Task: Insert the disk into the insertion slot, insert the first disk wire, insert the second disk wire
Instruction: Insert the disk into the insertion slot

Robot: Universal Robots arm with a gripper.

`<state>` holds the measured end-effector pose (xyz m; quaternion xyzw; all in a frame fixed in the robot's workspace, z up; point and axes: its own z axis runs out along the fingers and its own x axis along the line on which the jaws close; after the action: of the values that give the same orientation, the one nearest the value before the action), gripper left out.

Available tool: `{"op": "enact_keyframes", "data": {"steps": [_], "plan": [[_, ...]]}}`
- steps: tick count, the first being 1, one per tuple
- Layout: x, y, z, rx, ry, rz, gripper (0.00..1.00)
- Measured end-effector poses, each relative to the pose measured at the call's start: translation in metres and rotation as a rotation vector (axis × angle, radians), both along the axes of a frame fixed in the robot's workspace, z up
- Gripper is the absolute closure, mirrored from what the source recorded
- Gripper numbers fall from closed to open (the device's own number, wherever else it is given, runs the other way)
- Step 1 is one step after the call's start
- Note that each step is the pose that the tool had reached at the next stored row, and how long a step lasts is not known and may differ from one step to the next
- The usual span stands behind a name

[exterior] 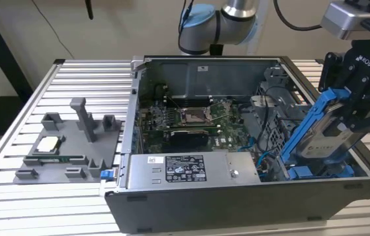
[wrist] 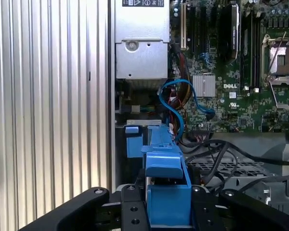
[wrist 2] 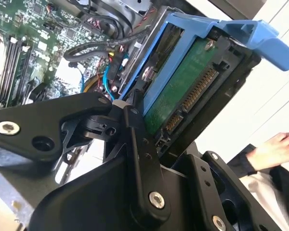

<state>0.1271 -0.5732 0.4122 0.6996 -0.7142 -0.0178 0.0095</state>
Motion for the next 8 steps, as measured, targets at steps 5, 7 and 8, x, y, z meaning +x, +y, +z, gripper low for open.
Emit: {"op": "enact_keyframes", "data": {"steps": [5, 7, 8], "plan": [[0.0025, -0.0006, -0.0040, 0.0010, 0.0000, 0.000, 0.67], [0.0025, -0.0007, -0.0073, 0.0010, 0.0000, 0.000, 0.67], [0.0026, -0.0007, -0.0091, 0.0008, 0.0001, -0.001, 0.67]]}}
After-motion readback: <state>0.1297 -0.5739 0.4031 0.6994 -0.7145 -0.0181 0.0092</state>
